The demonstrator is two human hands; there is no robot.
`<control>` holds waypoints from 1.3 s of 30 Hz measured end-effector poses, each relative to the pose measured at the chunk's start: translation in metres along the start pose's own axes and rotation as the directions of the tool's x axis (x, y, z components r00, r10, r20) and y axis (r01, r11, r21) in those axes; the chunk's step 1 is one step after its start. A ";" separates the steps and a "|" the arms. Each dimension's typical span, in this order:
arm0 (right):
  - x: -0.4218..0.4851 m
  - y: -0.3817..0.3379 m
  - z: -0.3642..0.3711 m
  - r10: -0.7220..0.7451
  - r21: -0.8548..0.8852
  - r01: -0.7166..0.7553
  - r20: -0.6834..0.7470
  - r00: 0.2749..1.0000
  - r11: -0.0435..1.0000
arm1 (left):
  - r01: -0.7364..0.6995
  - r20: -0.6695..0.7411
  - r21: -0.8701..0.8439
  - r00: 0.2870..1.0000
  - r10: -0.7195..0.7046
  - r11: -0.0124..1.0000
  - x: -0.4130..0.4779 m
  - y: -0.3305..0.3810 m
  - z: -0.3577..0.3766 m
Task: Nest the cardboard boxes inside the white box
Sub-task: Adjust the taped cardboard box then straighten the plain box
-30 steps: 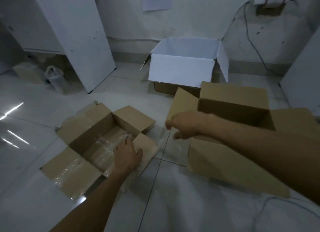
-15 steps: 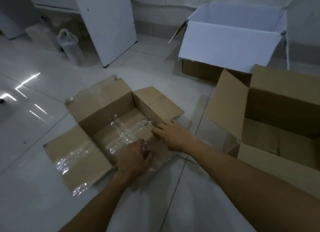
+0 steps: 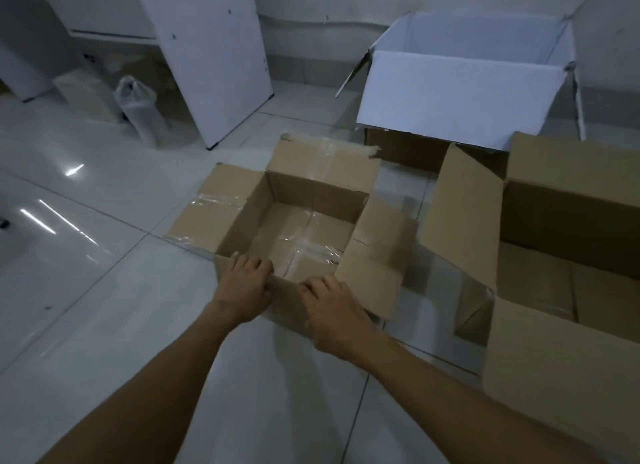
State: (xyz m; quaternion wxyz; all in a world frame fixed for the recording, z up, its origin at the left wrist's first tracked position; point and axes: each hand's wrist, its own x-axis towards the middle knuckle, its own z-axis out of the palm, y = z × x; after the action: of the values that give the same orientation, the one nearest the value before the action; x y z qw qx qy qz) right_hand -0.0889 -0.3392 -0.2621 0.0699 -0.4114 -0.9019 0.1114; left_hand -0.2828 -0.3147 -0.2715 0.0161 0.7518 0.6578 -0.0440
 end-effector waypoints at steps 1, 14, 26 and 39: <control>0.000 0.000 0.002 0.008 0.018 -0.008 -0.003 1.000 1.000 | 0.010 0.003 -0.001 1.000 -0.010 1.000 0.004 0.001 0.000; 0.002 0.008 -0.011 -0.021 0.063 0.014 0.120 0.993 0.998 | 0.026 -0.025 -0.016 0.999 -0.027 1.000 0.004 -0.002 0.010; -0.070 0.083 -0.165 -0.109 -0.221 0.143 0.157 0.982 0.965 | -0.134 -0.524 -0.364 0.848 -0.084 0.922 0.000 0.103 -0.066; -0.234 0.158 -0.235 0.061 -0.209 -0.087 -0.128 0.990 0.974 | -0.412 -0.507 -0.712 0.862 -0.010 0.568 0.010 0.330 -0.141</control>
State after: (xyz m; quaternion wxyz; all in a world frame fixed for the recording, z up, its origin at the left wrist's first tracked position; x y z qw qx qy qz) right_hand 0.2293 -0.3824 -0.0843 0.0755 -0.4558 -0.8868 -0.0087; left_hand 0.0512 -0.3378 -0.1428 0.2025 0.7224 0.4965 0.4365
